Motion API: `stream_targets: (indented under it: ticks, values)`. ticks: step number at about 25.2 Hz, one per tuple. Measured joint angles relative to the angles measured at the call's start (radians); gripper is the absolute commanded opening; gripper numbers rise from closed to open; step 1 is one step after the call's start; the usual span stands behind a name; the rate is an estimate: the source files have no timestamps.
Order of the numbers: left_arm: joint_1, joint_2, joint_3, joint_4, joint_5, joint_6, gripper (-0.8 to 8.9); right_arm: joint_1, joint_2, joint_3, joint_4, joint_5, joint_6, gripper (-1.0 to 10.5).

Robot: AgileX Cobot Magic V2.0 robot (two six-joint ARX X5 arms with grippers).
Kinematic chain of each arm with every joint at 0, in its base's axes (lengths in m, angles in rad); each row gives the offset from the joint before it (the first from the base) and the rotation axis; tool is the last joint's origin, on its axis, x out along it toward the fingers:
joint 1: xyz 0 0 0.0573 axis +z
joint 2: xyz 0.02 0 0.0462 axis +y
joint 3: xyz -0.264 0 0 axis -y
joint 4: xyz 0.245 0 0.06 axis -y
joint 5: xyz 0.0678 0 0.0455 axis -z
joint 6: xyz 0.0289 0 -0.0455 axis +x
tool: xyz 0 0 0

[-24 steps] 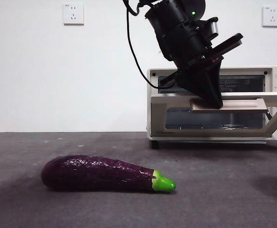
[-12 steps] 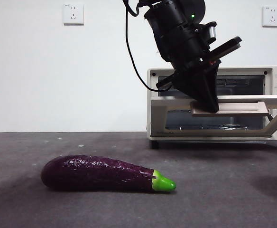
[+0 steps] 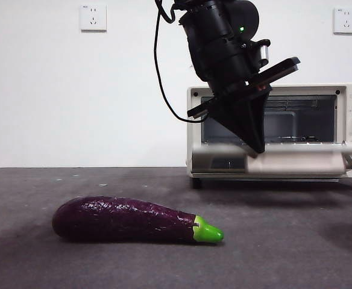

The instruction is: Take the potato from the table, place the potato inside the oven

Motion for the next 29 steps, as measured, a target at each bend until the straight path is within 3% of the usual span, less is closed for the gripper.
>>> stream_targets:
  ticks: [8, 14, 24, 29]
  values:
    - [0.002, 0.003, 0.000, -0.013, -0.003, 0.000, -0.06, 0.000, 0.000, 0.000, 0.000, 0.000, 0.000, 0.0]
    - [-0.018, -0.001, 0.000, -0.062, 0.115, 0.000, -0.06, 0.000, 0.001, 0.000, 0.000, 0.009, 0.000, 0.0]
    - [-0.073, -0.222, -0.005, -0.128, 0.105, 0.055, -0.05, 0.000, 0.038, -0.020, 0.000, 0.027, -0.029, 0.0]
    - [-0.090, -0.352, -0.005, -0.137, 0.005, 0.080, -0.05, 0.000, 0.072, -0.079, 0.000, 0.027, -0.040, 0.0]
